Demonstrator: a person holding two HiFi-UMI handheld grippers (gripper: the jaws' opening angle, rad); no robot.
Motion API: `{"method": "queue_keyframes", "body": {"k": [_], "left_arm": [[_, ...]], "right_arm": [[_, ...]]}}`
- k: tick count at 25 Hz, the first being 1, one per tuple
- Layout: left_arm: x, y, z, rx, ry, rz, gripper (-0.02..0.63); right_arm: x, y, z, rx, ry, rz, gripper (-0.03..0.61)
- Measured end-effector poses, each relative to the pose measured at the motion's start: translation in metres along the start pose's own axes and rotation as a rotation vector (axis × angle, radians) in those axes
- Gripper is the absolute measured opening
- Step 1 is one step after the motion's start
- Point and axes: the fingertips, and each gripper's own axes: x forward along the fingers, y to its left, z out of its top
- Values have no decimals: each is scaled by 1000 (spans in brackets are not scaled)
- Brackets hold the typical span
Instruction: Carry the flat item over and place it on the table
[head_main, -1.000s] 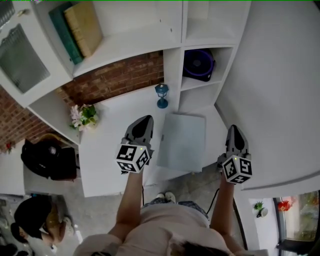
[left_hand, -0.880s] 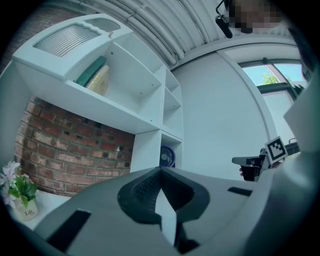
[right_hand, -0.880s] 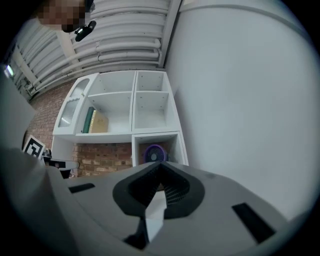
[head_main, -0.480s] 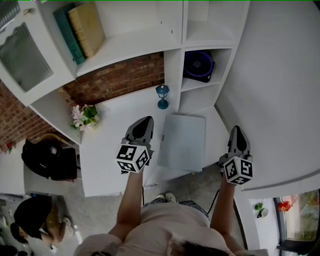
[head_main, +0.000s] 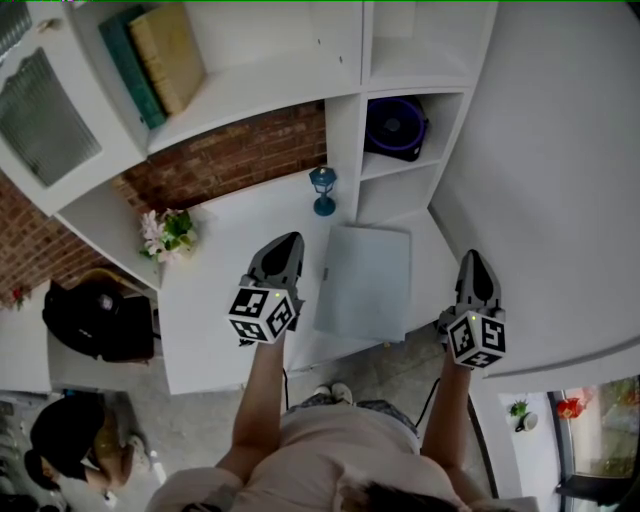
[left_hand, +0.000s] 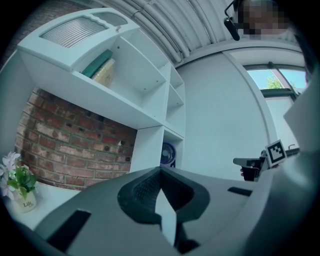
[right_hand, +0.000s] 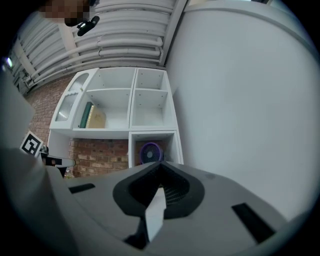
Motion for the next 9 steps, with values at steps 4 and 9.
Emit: {"method": "queue_keyframes", "body": {"k": [4, 9], "left_arm": [[0, 1, -2, -8, 7, -1, 28], [1, 1, -3, -10, 10, -8, 28]], "right_arm": [[0, -1, -3, -4, 9, -3, 14], [0, -1, -7, -4, 19, -5, 14]]}}
